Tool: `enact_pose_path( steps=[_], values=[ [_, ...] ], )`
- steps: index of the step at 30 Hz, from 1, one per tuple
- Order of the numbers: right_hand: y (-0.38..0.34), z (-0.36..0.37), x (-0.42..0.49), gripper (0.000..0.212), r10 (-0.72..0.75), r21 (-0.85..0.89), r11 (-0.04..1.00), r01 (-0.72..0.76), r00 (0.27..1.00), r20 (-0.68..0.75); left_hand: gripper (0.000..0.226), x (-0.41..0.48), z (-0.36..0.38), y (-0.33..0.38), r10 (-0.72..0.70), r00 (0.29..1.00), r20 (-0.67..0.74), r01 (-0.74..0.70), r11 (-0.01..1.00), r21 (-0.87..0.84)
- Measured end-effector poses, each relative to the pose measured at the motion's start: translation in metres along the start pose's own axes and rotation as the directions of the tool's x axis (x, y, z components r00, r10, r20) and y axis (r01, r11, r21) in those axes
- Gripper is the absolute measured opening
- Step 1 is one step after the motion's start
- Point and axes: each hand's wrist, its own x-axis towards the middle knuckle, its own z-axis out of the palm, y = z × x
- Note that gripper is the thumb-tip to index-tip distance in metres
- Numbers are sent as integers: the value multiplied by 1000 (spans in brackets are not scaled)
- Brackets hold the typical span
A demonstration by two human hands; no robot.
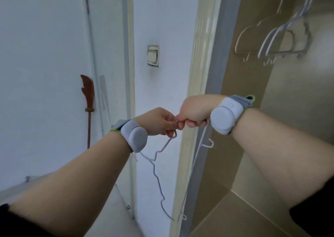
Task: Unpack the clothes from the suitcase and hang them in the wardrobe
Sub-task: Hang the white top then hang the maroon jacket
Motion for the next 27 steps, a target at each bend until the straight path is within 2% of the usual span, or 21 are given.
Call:
enact_pose_path(
  steps=[4, 6, 8, 11, 15, 18, 20, 27],
  values=[
    [-29, 12, 52, 22, -50, 87, 995, 54, 997, -56, 16, 9, -34, -39, -59, 996, -69, 59, 998, 4],
    [-50, 17, 85, 21, -92, 119, 988, 100, 993, -74, 16, 17, -61, -68, -132, 986, -104, 130, 991, -29],
    [-81, 19, 130, 23, -138, 141, 979, 149, 987, -86, 23, 28, -94, -106, -224, 966, -127, 211, 971, -112],
    [-114, 24, 179, 26, -196, 194, 957, 215, 974, -111, 22, 35, -132, -151, -328, 931, -159, 290, 931, -221],
    [-163, 38, 250, 29, -268, 311, 904, 295, 955, -127, 24, 40, -185, -212, -410, 880, -239, 317, 882, -348],
    [-200, 52, 297, 28, -334, 373, 862, 343, 938, -93, 16, 37, -225, -250, -487, 802, -345, 317, 837, -445],
    [-223, 62, 324, 25, -392, 396, 842, 367, 920, -19, 13, 33, -248, -272, -533, 746, -399, 307, 807, -504],
    [-304, 106, 414, 20, -522, 379, 826, 417, 819, 238, 16, 14, -308, -358, -601, 559, -571, 326, 793, -515]
  ],
)
